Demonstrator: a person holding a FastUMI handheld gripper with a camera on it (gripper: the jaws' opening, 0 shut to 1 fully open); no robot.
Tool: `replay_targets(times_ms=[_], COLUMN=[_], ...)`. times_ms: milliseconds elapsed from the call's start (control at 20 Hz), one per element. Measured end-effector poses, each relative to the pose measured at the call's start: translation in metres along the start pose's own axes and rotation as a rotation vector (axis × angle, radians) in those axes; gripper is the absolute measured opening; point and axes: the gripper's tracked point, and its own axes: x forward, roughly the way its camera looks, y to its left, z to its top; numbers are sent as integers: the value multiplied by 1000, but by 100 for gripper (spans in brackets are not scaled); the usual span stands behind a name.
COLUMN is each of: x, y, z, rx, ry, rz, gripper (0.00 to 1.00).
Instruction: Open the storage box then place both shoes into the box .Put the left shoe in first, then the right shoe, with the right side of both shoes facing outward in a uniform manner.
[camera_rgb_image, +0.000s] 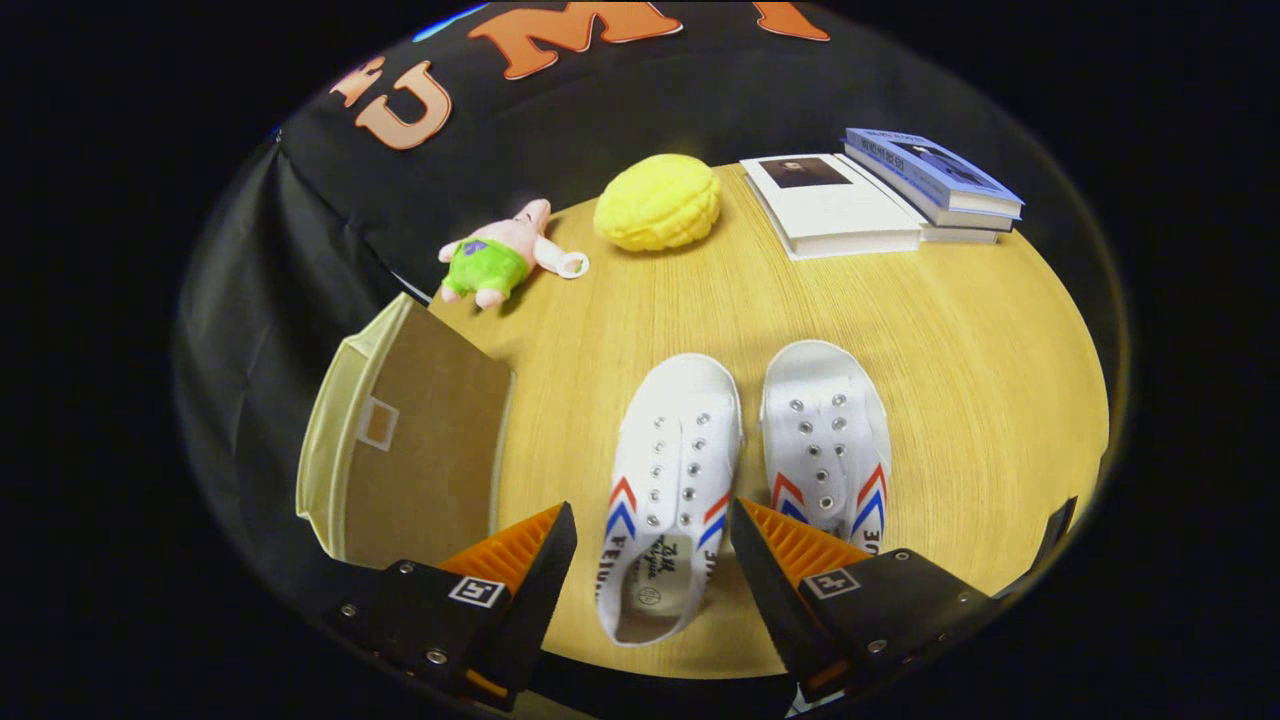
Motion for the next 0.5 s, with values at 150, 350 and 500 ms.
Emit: replay_targets(times_ms=[150,350,500], x=[16,39,50], y=[-13,-11,-7], z=[-12,-17,-21], rx=[-32,-24,32], ry=[28,54,85], rz=[-24,-2,37], gripper=[82,65,55])
